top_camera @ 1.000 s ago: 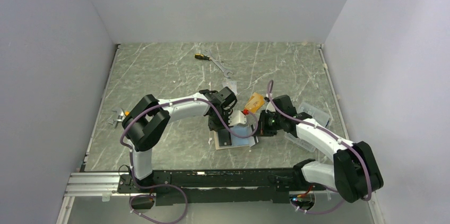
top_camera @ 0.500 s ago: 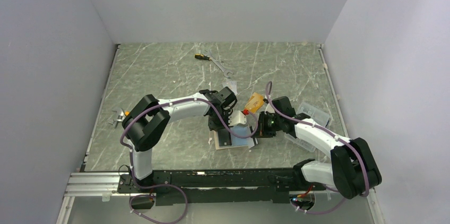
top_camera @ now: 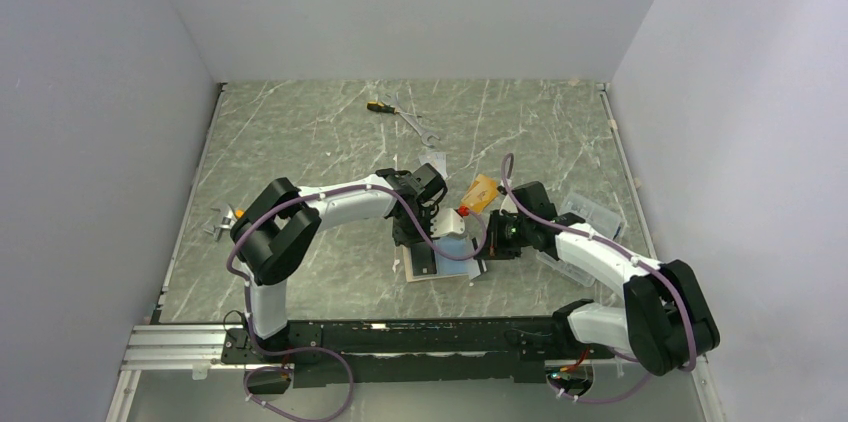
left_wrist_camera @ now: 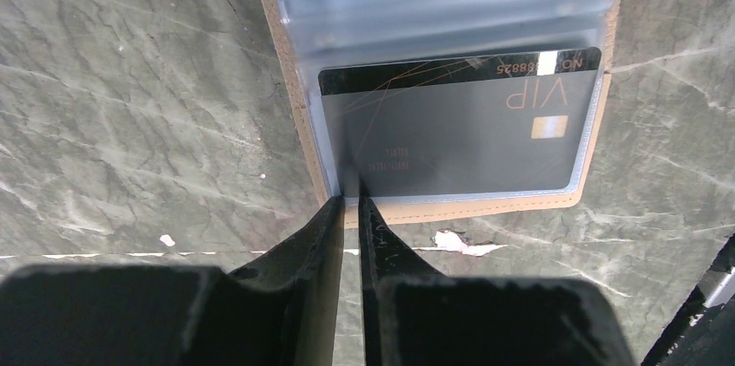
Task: Put the credit cards into the card holder
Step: Insert the credit card into the card holder.
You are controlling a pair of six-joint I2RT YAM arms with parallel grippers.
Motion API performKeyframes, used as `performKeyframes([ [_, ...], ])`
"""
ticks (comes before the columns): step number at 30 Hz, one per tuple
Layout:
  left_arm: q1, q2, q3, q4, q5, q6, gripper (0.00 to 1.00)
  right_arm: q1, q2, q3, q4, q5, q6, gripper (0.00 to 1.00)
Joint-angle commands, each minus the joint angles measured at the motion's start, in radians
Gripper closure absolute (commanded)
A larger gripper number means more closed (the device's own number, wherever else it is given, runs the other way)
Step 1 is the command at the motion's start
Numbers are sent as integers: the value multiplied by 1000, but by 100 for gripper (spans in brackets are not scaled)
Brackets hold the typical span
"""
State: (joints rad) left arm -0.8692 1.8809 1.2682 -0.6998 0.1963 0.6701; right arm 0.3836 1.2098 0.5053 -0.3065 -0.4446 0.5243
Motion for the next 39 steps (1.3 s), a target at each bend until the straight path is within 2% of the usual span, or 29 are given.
performKeyframes([
  [1, -5, 22, 21, -14, -6, 17, 83, 18, 24, 14, -16, 46, 3, 100],
  [10, -5, 21, 19, -15, -8, 23, 83, 76, 124, 48, -14, 67, 11, 100],
  [22, -6, 15, 23, -18, -11, 31, 84, 91, 187, 63, 33, 31, 22, 100],
  [30, -1, 8, 189, -108, 105, 11, 83, 94, 207, 49, 75, 7, 35, 100],
  [35, -10, 70, 292, -137, 201, 4, 82, 94, 209, 38, 86, 3, 37, 100],
  [39, -23, 139, 330, -123, 210, 3, 82, 94, 206, 31, 93, 0, 40, 100],
])
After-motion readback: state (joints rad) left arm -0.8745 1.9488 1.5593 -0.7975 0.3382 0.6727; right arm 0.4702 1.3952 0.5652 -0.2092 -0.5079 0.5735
